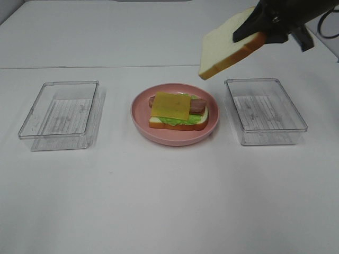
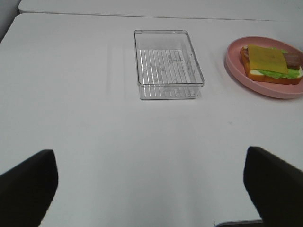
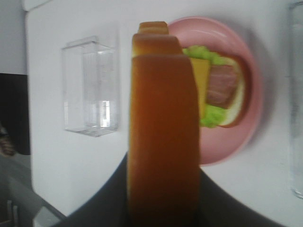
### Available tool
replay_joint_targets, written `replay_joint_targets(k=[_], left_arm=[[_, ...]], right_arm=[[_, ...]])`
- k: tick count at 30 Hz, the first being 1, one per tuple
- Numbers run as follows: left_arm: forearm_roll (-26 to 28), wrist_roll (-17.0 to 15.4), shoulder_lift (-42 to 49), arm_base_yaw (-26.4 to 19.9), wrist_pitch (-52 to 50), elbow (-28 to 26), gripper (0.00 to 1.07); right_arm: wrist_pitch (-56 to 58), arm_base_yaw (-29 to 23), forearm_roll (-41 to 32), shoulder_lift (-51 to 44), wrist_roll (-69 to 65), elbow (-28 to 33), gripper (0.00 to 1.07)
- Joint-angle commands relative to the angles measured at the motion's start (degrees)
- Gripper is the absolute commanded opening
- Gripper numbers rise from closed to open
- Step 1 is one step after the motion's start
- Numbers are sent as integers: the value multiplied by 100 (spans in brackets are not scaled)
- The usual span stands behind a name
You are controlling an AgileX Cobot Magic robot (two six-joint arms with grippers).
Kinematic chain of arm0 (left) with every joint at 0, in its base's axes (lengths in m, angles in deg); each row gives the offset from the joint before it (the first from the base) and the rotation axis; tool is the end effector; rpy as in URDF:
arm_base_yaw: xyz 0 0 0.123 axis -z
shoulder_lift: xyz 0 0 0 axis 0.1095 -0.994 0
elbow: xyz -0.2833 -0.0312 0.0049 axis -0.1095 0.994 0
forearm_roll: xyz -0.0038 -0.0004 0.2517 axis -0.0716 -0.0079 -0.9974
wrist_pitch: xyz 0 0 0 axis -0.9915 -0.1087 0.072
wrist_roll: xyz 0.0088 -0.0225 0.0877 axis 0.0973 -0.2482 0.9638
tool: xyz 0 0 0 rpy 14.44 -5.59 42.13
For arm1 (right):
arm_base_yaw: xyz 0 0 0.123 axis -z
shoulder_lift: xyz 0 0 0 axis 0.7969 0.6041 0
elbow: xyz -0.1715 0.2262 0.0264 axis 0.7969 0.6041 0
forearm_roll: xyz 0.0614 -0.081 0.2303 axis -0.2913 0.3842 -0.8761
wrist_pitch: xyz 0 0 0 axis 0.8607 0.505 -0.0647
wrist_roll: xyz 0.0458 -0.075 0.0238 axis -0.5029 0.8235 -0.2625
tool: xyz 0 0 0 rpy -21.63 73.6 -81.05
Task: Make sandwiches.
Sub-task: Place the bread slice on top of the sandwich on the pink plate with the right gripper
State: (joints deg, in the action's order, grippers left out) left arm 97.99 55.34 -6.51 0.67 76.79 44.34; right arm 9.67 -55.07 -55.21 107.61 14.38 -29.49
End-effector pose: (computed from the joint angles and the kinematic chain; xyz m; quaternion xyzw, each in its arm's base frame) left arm -0.0080 -0.0120 0.2815 -0.0192 0.8497 -0.0329 0.5259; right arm 0.3889 0.0708 0.2699 0.0224 0.9213 0.3431 0.1819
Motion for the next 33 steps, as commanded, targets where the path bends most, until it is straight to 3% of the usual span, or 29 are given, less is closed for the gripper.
replay_joint_targets(k=[1,8,21,26,33], left_arm=[[52,0,126,-23,-63,17,102],[52,0,126,-23,-63,17,102],[69,0,126,-23,-63,17,102],[74,0,126,-23,-63,17,102],[74,0,126,-23,-63,17,102]], right_arm=[[-344,11,-974,92,716,476,0],[-430,11,-1255,166,922,653,0],[-80,-206,-2762,1169,2051,619,0],[-57,-653,-2859,1799,2131,74,0],[-63,-722,-2487,2366,1713,-510,0]])
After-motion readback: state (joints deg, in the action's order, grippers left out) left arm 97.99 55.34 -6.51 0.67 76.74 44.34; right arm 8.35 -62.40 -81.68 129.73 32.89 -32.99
